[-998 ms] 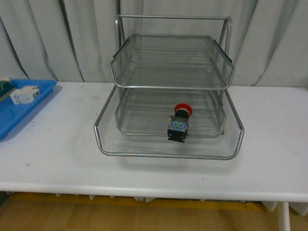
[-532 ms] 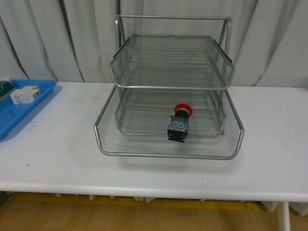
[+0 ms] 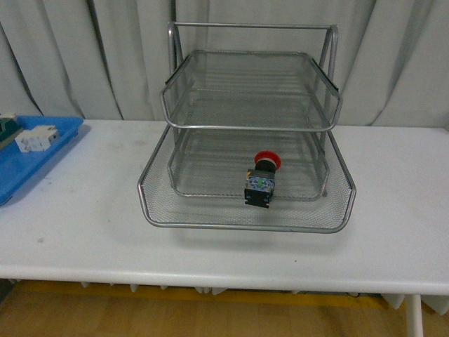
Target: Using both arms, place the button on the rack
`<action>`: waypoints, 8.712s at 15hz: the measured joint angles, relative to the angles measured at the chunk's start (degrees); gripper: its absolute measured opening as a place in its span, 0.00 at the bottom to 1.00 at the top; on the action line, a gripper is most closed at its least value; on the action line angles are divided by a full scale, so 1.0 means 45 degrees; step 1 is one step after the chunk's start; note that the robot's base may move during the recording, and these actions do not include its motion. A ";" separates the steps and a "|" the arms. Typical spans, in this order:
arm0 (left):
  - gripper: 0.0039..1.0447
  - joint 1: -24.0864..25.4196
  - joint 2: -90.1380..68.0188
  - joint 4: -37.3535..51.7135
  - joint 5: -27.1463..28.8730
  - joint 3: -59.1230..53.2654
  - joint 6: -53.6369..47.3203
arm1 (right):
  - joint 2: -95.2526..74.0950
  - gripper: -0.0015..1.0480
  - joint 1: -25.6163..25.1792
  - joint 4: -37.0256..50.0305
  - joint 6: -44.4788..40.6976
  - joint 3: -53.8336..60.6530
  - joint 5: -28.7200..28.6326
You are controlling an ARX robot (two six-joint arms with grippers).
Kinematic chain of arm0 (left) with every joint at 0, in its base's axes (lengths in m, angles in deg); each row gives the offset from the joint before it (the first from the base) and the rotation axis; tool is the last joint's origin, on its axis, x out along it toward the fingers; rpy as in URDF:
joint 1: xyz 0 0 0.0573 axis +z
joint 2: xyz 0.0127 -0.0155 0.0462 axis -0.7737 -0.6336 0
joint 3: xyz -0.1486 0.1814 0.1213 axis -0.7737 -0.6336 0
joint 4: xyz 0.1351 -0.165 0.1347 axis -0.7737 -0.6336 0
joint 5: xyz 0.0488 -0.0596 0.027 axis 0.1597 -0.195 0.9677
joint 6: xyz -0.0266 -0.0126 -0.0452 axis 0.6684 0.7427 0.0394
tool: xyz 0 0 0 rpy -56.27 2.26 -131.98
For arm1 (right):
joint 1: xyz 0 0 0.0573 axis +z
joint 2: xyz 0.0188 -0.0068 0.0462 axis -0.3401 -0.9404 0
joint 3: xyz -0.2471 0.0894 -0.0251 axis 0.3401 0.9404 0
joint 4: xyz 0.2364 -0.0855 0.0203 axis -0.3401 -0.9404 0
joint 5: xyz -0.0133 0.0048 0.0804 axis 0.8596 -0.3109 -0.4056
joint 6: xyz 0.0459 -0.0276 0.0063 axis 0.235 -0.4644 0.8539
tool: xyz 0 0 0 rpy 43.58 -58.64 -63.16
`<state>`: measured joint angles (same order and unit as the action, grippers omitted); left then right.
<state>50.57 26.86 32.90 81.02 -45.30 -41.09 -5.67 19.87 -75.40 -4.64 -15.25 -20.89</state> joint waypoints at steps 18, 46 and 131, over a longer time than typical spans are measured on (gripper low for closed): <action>0.94 0.0000 0.0000 0.0000 -0.0005 0.0000 -0.0029 | -2.2270 0.29 0.5863 0.2453 0.4167 -1.1259 -0.0821; 0.94 0.0000 0.0000 0.0005 0.0000 0.0000 -0.0029 | -2.5879 0.02 0.5445 0.0665 0.1938 -1.4037 0.0321; 0.94 0.0000 0.0000 0.0005 0.0000 0.0000 -0.0029 | 0.0000 0.94 0.0000 -0.0005 0.0039 0.0000 0.0000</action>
<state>50.57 26.86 32.92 81.02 -45.30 -41.22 -5.67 19.87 -75.42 -4.46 -15.25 -20.89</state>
